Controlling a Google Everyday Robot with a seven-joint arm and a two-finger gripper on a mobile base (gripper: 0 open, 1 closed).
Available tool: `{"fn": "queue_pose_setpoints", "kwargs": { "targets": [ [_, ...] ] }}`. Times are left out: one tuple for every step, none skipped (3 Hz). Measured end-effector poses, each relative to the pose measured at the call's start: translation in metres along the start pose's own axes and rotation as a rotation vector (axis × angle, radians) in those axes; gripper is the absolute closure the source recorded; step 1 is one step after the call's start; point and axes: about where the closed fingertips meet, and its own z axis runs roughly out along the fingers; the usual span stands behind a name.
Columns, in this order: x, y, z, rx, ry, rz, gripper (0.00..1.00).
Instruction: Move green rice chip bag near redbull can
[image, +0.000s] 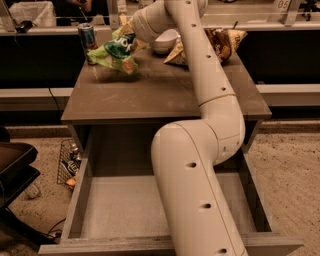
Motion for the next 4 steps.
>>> {"fn": "queue_pose_setpoints", "kwargs": {
  "targets": [
    [-0.002,0.0,0.005,0.002,-0.009,0.001,0.85],
    [-0.004,0.001,0.01,-0.001,-0.015,0.001,0.62],
    [-0.005,0.002,0.015,-0.005,-0.02,0.002,0.39],
    [-0.007,0.004,0.021,-0.009,-0.027,0.003,0.07]
  ]
}}
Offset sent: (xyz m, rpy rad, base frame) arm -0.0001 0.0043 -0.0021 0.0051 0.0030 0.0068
